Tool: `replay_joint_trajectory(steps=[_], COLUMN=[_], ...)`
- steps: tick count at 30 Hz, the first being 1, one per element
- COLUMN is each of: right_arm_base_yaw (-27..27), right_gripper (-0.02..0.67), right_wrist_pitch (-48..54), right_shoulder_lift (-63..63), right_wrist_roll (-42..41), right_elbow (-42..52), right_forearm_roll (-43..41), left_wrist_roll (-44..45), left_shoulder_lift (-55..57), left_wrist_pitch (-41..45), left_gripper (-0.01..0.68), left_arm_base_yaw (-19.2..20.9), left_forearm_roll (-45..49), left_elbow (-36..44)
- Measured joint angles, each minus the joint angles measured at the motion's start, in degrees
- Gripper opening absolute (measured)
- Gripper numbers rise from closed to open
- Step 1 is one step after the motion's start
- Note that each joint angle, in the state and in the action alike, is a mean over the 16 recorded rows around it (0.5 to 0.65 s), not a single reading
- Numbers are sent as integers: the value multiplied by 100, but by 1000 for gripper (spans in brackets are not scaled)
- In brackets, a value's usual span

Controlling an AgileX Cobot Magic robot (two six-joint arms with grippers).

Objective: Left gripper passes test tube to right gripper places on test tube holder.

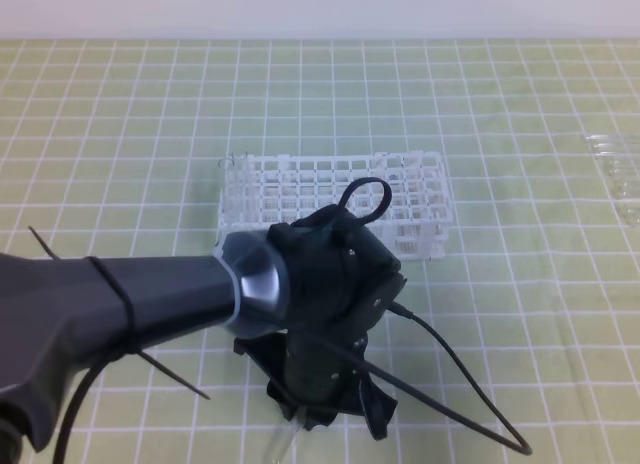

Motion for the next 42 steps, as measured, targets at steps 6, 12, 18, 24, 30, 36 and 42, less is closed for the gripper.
replay_joint_trajectory(steps=[6,12,18,24,30,36,42], right_arm_base_yaw=[0,0,0,0,0,0,0], right_gripper=[-16,-16,-16,-16,-16,-16,-16], right_wrist_pitch=[0,0,0,0,-14,-102,-242], right_shoulder_lift=[0,0,0,0,0,0,0], right_wrist_roll=[0,0,0,-27,-246,-729,-1525], right_elbow=[0,0,0,0,0,0,-91], right_forearm_roll=[0,-2,-6,-1,171,651,1501], left_wrist_roll=[80,156,255,329,301,33,-707], left_shoulder_lift=[-139,-473,-1083,-1797,-2664,-3629,-4609], left_wrist_pitch=[24,77,37,-236,-1002,-2238,-3924], left_gripper=[36,54,35,17,17,17,17], left_arm_base_yaw=[0,-1,-1,0,4,12,21], left_forearm_roll=[12,17,137,423,799,1249,2100], left_elbow=[-2,-9,-4,43,444,1279,2461])
